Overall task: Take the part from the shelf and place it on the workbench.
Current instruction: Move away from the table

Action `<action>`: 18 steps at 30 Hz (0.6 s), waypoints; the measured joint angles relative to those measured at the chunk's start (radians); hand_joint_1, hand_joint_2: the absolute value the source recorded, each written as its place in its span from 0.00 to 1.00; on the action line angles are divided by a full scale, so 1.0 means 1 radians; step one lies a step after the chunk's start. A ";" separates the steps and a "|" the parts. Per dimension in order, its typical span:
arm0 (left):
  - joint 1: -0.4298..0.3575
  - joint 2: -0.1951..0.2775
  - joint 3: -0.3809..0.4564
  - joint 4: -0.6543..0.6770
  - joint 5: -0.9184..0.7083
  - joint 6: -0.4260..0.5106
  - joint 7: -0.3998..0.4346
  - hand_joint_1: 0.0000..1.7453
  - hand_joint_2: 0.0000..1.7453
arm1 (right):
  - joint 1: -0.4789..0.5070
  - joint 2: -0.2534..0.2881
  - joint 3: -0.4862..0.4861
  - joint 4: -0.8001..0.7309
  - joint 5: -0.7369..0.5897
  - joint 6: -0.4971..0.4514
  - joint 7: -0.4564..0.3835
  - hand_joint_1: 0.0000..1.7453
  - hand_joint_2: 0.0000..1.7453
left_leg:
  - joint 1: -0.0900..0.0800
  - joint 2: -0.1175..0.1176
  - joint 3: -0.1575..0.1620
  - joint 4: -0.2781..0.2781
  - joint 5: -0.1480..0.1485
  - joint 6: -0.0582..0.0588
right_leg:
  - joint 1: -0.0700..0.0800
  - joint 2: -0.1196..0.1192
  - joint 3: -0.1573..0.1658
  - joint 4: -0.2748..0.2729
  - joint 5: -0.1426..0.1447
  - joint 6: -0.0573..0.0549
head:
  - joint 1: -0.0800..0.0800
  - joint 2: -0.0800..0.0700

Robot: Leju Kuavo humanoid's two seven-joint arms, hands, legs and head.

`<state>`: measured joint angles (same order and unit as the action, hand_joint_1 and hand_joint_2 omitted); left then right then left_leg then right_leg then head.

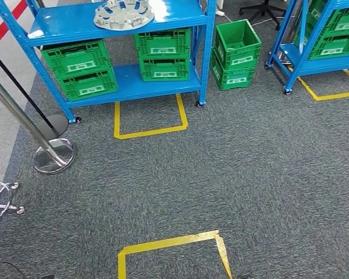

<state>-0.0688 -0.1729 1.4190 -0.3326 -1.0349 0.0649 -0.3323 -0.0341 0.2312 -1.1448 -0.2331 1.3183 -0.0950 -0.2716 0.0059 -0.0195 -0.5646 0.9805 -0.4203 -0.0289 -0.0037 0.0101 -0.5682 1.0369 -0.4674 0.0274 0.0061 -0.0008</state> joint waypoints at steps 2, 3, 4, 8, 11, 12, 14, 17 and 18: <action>0.000 0.000 -0.003 0.000 0.000 0.001 0.000 0.00 0.00 | 0.000 0.000 0.000 0.000 0.000 0.000 0.000 0.00 0.00 | 0.000 0.000 0.000 0.000 0.000 0.000 | -0.001 0.000 0.000 0.000 0.001 0.000 | 0.000 0.000; 0.000 0.000 -0.005 0.000 -0.001 0.002 0.000 0.00 0.00 | 0.000 0.000 -0.001 0.000 0.000 0.000 0.000 0.00 0.00 | -0.001 0.000 0.000 0.000 0.000 0.000 | -0.001 0.000 0.001 -0.001 0.001 0.000 | 0.000 0.000; 0.000 0.000 -0.005 0.000 -0.001 0.002 0.000 0.00 0.00 | 0.000 0.000 -0.001 0.000 0.001 0.000 0.000 0.00 0.00 | -0.001 0.000 0.000 0.000 0.000 0.000 | -0.002 0.000 0.001 -0.001 0.002 0.000 | 0.000 0.000; 0.000 0.000 -0.006 0.000 -0.002 0.003 -0.001 0.00 0.00 | 0.000 0.000 -0.001 0.000 0.000 0.001 0.000 0.00 0.00 | -0.004 0.000 -0.001 0.001 0.001 0.002 | -0.005 0.000 0.002 -0.003 0.004 0.002 | 0.000 0.000; 0.000 0.000 -0.007 0.000 -0.006 0.005 -0.004 0.00 0.00 | 0.000 0.000 -0.002 0.000 0.000 0.002 -0.002 0.00 0.00 | -0.006 0.000 -0.001 0.001 0.002 0.004 | -0.007 0.000 0.002 -0.003 0.004 0.002 | 0.000 0.000; 0.000 0.000 -0.007 0.000 -0.007 0.005 -0.005 0.00 0.00 | 0.000 0.000 -0.002 0.000 0.002 0.002 -0.003 0.00 0.00 | -0.007 0.000 -0.002 0.003 0.000 0.007 | -0.008 0.000 0.002 -0.004 0.005 0.004 | 0.000 0.000; 0.000 0.002 -0.007 0.000 -0.008 0.005 -0.007 0.00 0.00 | 0.000 0.000 -0.002 0.000 0.009 0.000 -0.003 0.00 0.00 | -0.009 0.000 -0.005 0.008 -0.003 0.016 | -0.011 0.000 0.002 -0.007 0.006 0.009 | 0.000 0.000; 0.000 0.004 -0.007 0.000 -0.009 0.006 -0.009 0.00 0.00 | 0.000 0.000 -0.002 0.000 0.014 -0.004 -0.003 0.00 0.00 | -0.012 0.000 -0.006 0.007 -0.004 0.030 | -0.013 -0.001 0.005 -0.013 0.009 0.017 | -0.001 0.000; 0.000 0.003 -0.007 0.000 -0.009 0.006 -0.009 0.00 0.00 | 0.000 0.001 -0.002 0.000 0.015 -0.006 -0.003 0.00 0.00 | -0.009 0.000 -0.002 -0.002 0.001 0.033 | -0.013 -0.002 0.005 -0.014 0.009 0.020 | -0.001 0.000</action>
<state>-0.0684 -0.1700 1.4116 -0.3326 -1.0439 0.0705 -0.3412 -0.0345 0.2319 -1.1468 -0.2332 1.3332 -0.1015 -0.2750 -0.0029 -0.0194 -0.5671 0.9784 -0.4192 0.0038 -0.0163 0.0086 -0.5632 1.0228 -0.4581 0.0477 0.0052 -0.0008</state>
